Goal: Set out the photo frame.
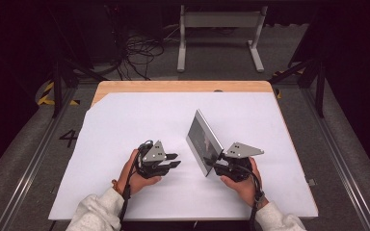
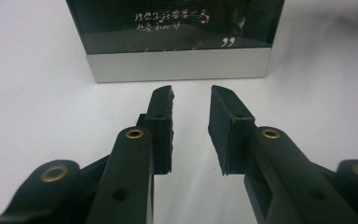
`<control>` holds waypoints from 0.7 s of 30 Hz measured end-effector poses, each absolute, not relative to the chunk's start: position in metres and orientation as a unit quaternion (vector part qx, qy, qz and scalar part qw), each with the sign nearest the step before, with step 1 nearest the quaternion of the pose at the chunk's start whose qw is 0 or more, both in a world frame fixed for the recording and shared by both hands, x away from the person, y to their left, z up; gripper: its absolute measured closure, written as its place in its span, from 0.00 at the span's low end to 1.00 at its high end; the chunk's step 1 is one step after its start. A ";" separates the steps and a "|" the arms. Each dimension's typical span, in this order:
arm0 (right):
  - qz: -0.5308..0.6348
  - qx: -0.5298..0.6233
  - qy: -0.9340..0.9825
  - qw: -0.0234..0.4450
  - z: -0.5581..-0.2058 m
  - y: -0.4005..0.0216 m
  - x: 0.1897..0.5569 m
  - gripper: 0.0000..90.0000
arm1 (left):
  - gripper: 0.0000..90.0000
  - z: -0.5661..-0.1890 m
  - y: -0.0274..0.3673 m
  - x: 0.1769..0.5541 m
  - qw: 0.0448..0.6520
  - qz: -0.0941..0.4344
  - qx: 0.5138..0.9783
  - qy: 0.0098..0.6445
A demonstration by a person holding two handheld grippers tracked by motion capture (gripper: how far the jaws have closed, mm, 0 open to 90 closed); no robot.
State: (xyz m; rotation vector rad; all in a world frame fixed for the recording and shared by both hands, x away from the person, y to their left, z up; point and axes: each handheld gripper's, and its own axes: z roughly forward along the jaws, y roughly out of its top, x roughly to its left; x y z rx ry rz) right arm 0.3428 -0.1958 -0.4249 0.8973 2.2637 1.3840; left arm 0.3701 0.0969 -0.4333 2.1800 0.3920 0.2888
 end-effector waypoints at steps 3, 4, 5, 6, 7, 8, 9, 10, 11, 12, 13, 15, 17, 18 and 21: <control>0.491 0.311 0.797 0.162 -0.425 -0.198 0.343 0.81 | 0.77 -0.434 0.098 0.371 0.439 0.116 0.876 0.163; 0.492 0.310 0.798 0.159 -0.425 -0.199 0.344 0.82 | 0.76 -0.434 0.098 0.372 0.439 0.116 0.876 0.165; 0.493 0.308 0.798 0.157 -0.425 -0.199 0.344 0.83 | 0.76 -0.434 0.098 0.372 0.438 0.117 0.876 0.165; 0.493 0.308 0.799 0.157 -0.425 -0.199 0.344 0.83 | 0.75 -0.434 0.099 0.372 0.438 0.117 0.876 0.166; 0.493 0.308 0.799 0.156 -0.425 -0.200 0.344 0.83 | 0.75 -0.434 0.099 0.372 0.439 0.117 0.875 0.166; 0.494 0.308 0.799 0.153 -0.425 -0.200 0.344 0.83 | 0.75 -0.433 0.099 0.372 0.439 0.119 0.875 0.166; 0.494 0.308 0.799 0.151 -0.425 -0.201 0.345 0.84 | 0.75 -0.433 0.099 0.372 0.439 0.119 0.875 0.166; 0.494 0.308 0.799 0.151 -0.425 -0.201 0.345 0.84 | 0.75 -0.433 0.100 0.373 0.440 0.121 0.874 0.167; 0.495 0.308 0.799 0.148 -0.425 -0.202 0.345 0.84 | 0.75 -0.434 0.100 0.373 0.441 0.122 0.873 0.170; 0.495 0.307 0.799 0.146 -0.424 -0.203 0.346 0.84 | 0.75 -0.434 0.101 0.373 0.440 0.124 0.873 0.172; 0.496 0.309 0.799 0.144 -0.424 -0.204 0.346 0.85 | 0.73 -0.434 0.101 0.374 0.440 0.125 0.872 0.175; 0.496 0.309 0.799 0.144 -0.424 -0.205 0.346 0.85 | 0.73 -0.435 0.101 0.375 0.438 0.127 0.872 0.178; 0.491 0.306 0.802 0.149 -0.423 -0.208 0.346 0.86 | 0.72 -0.435 0.101 0.376 0.436 0.130 0.872 0.179; 0.491 0.306 0.802 0.149 -0.423 -0.208 0.346 0.86 | 0.72 -0.436 0.101 0.377 0.437 0.129 0.872 0.181; 0.489 0.304 0.803 0.154 -0.422 -0.209 0.345 0.86 | 0.68 -0.436 0.101 0.379 0.436 0.135 0.869 0.189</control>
